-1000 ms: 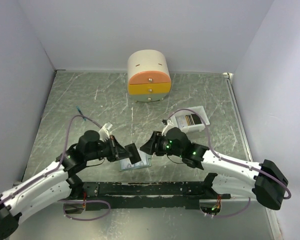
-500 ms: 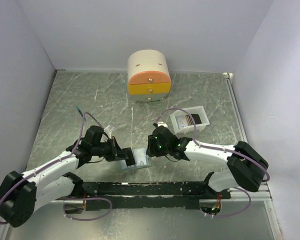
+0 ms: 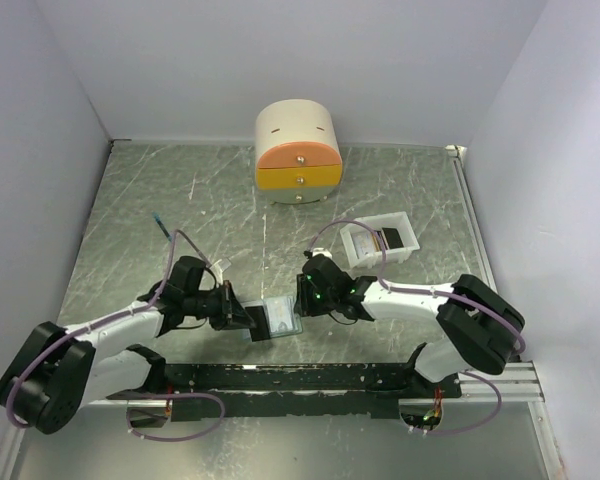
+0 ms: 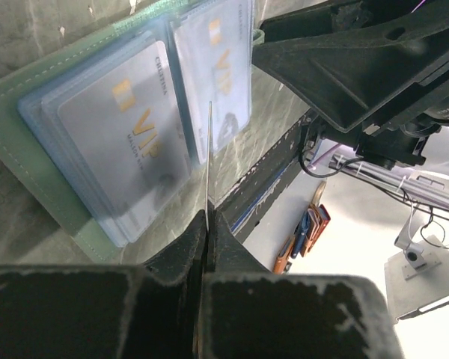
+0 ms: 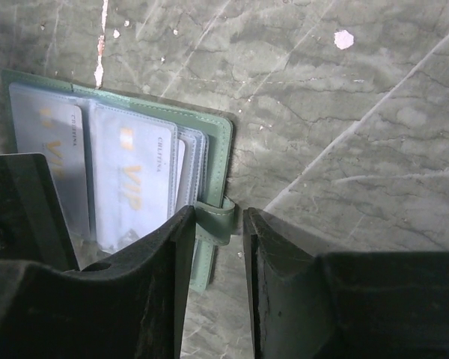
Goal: Put the credit cards into the card holder
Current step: Insert the credit card into the card holder.
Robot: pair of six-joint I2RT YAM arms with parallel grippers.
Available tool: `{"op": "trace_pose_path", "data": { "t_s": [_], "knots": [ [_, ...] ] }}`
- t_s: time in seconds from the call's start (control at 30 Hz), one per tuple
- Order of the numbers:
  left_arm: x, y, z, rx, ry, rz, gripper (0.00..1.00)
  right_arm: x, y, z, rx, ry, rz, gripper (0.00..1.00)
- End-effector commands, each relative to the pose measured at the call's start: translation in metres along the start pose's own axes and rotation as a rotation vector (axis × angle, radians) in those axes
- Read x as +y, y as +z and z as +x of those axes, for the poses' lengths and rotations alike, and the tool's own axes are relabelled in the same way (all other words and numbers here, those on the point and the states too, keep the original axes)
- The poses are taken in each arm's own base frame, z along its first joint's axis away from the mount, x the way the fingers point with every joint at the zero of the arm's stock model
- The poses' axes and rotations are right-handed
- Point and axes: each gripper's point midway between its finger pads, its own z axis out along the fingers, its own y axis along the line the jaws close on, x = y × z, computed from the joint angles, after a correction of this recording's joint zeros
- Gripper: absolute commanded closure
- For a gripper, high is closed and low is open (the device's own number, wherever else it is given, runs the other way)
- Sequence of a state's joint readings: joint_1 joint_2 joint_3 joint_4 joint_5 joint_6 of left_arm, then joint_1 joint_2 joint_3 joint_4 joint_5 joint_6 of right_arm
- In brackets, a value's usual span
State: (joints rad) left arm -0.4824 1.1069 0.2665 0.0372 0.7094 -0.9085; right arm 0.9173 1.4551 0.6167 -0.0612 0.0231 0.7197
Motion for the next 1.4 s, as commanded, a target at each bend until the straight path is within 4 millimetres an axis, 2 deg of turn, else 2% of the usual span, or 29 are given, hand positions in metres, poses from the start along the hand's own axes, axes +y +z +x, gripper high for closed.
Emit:
{"op": "trace_pose_path", "data": {
  "t_s": [0.0,0.17,0.27,0.4,0.5,0.8,0.9,0.97,1.1,1.23,1.37],
  "knots": [
    [-0.002,0.004,0.003,0.019,0.035,0.068,0.93,-0.006,0.001,0.007,0.009,0.002,0.001,0.68],
    [0.006,0.009,0.004,0.031,0.012,0.058,0.93,-0.013,-0.001,0.009,0.015,0.001,0.036,0.68],
    [0.008,0.01,0.004,0.031,0.007,0.051,0.93,-0.016,-0.009,0.003,-0.005,0.006,0.064,0.7],
    [0.006,0.011,0.002,0.027,0.013,0.059,0.93,0.0,-0.027,-0.018,-0.08,0.017,0.009,0.7],
    [0.0,0.01,0.0,0.023,0.018,0.078,0.93,0.016,-0.032,-0.03,-0.122,0.004,-0.063,0.7],
    [-0.001,0.011,-0.002,0.022,0.023,0.079,0.93,0.034,-0.014,-0.034,-0.078,-0.021,-0.112,0.68],
    [0.001,0.013,-0.002,0.027,0.023,0.082,0.93,0.027,-0.004,-0.03,-0.05,-0.033,-0.068,0.67],
    [0.001,0.013,-0.002,0.029,0.022,0.085,0.93,0.021,0.001,-0.026,-0.025,-0.045,-0.037,0.63],
    [0.002,0.015,-0.003,0.027,0.027,0.086,0.93,0.005,0.01,-0.012,0.026,-0.063,0.03,0.63],
    [0.003,0.017,-0.005,0.027,0.027,0.086,0.93,-0.004,0.01,-0.003,0.042,-0.057,0.051,0.65],
    [0.008,0.021,-0.005,0.036,0.02,0.079,0.93,-0.006,0.008,-0.002,0.036,-0.049,0.054,0.66]
  ]
}}
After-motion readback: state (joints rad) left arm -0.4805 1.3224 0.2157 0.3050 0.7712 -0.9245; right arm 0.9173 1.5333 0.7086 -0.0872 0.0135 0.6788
